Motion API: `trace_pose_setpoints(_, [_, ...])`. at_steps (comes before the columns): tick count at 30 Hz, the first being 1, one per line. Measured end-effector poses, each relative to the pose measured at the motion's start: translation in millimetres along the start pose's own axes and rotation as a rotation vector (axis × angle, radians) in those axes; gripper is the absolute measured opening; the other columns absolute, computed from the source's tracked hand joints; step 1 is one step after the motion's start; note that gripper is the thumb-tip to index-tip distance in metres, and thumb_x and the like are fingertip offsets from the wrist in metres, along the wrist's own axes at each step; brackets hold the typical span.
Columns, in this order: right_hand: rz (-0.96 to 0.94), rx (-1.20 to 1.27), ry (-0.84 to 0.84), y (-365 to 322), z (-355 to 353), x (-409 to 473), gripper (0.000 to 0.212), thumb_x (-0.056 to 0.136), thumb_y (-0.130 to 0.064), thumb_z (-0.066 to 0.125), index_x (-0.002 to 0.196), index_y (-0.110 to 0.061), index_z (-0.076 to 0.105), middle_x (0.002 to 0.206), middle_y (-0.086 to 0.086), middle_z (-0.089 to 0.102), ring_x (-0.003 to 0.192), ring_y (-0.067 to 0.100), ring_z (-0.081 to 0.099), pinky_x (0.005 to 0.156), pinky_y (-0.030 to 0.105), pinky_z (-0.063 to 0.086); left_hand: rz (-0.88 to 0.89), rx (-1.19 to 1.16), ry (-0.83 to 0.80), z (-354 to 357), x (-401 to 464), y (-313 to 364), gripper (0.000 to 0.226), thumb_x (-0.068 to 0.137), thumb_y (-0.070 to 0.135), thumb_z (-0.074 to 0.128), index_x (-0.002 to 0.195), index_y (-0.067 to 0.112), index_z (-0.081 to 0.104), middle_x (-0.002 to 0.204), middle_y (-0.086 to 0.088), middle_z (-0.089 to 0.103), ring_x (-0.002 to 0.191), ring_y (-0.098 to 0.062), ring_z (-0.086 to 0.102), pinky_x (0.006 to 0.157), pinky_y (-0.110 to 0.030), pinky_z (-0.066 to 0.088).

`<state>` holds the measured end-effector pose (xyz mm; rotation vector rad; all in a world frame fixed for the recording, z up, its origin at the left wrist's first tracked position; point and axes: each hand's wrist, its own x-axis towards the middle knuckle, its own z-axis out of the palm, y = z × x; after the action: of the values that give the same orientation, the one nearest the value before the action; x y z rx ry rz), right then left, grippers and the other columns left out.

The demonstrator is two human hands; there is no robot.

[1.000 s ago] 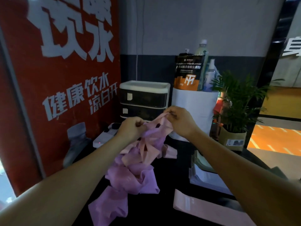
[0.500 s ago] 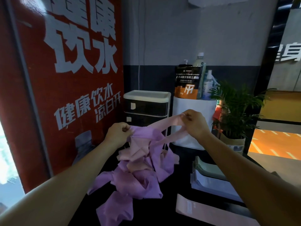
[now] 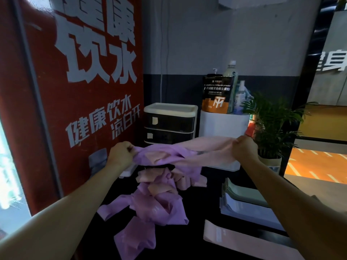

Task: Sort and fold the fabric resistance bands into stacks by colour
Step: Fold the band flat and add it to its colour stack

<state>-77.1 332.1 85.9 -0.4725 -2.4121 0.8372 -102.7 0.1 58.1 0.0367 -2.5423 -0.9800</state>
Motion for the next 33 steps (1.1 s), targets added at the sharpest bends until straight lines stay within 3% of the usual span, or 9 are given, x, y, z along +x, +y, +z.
trace_pose_setpoints(7, [-0.144,0.165,-0.078,-16.8,19.6,-10.5,0.027,0.098,-0.016,0.042,0.094,-0.002,0.065,0.1,0.019,0.066,0.094,0.033,0.061,0.069,0.027,0.039,0.03,0.064,-0.105,25.3,-4.8,0.9,0.015,0.095,0.011,0.047,0.083,0.016,0.054,0.088,-0.01,0.059,0.075,-0.022,0.052,0.064,-0.028,0.038])
trace_pose_setpoints(11, [-0.211,0.201,-0.158,-23.6,34.4,-21.1,0.024,0.096,-0.011,0.044,0.098,0.001,0.065,0.093,0.015,0.062,0.084,0.026,0.055,0.061,0.025,0.032,0.037,0.133,-0.148,39.8,-18.0,4.4,0.016,0.091,0.013,0.05,0.103,0.021,0.057,0.116,-0.005,0.052,0.097,-0.026,0.057,0.081,-0.031,0.045])
trace_pose_setpoints(14, [-0.239,0.212,-0.224,-23.8,50.0,-31.8,0.019,0.094,-0.008,0.046,0.09,0.001,0.062,0.077,0.007,0.054,0.078,0.022,0.05,0.059,0.025,0.031,0.207,-0.041,-0.217,59.0,-38.3,22.8,0.015,0.087,0.011,0.057,0.089,0.025,0.06,0.099,0.0,0.062,0.09,-0.02,0.062,0.082,-0.036,0.05])
trace_pose_setpoints(17, [-0.228,0.284,-0.247,-18.9,59.0,-37.7,0.019,0.094,-0.009,0.048,0.088,0.004,0.061,0.075,0.01,0.054,0.075,0.022,0.05,0.063,0.025,0.034,0.372,-0.066,-0.353,83.2,-61.5,33.1,0.012,0.086,0.013,0.058,0.087,0.019,0.069,0.094,-0.002,0.068,0.083,-0.014,0.06,0.079,-0.025,0.047])
trace_pose_setpoints(21, [-0.198,0.266,-0.298,0.0,59.8,-42.8,0.016,0.093,-0.011,0.053,0.086,0.0,0.063,0.072,0.007,0.055,0.074,0.021,0.05,0.061,0.025,0.035,0.29,0.055,-0.492,115.9,-68.4,19.4,0.031,0.091,0.026,0.052,0.119,0.015,0.062,0.122,-0.006,0.061,0.111,-0.024,0.056,0.098,-0.034,0.044])
trace_pose_setpoints(24, [-0.147,0.288,-0.326,20.4,59.6,-45.0,0.015,0.09,-0.01,0.057,0.094,0.0,0.067,0.084,0.011,0.062,0.081,0.024,0.055,0.073,0.032,0.045,0.231,0.224,-0.574,134.7,-60.7,2.2,0.067,0.071,0.068,0.044,0.123,0.026,0.056,0.127,-0.002,0.056,0.113,-0.025,0.055,0.094,-0.04,0.047])
trace_pose_setpoints(26, [-0.128,0.279,-0.328,30.5,58.4,-46.1,0.016,0.09,-0.009,0.056,0.098,0.0,0.067,0.088,0.01,0.062,0.084,0.022,0.055,0.074,0.03,0.043,0.171,0.294,-0.596,146.7,-58.0,-4.2,0.078,0.062,0.078,0.036,0.122,0.032,0.053,0.131,0.003,0.052,0.113,-0.023,0.053,0.092,-0.038,0.047])
trace_pose_setpoints(30, [-0.093,0.255,-0.325,40.2,57.9,-44.2,0.018,0.091,-0.01,0.054,0.101,0.0,0.065,0.089,0.011,0.061,0.083,0.023,0.054,0.07,0.026,0.038,0.223,0.246,-0.445,141.9,-56.5,9.3,0.023,0.086,0.037,0.06,0.104,0.022,0.063,0.121,-0.005,0.054,0.111,-0.025,0.052,0.085,-0.032,0.046])
trace_pose_setpoints(33, [-0.073,0.222,-0.28,44.7,58.5,-40.5,0.02,0.093,-0.01,0.051,0.102,0.001,0.064,0.098,0.017,0.065,0.089,0.03,0.057,0.069,0.026,0.038,0.181,-0.123,-0.345,119.6,-42.0,20.5,0.015,0.087,0.025,0.065,0.086,0.011,0.07,0.074,-0.002,0.059,0.076,-0.018,0.056,0.06,-0.017,0.038])
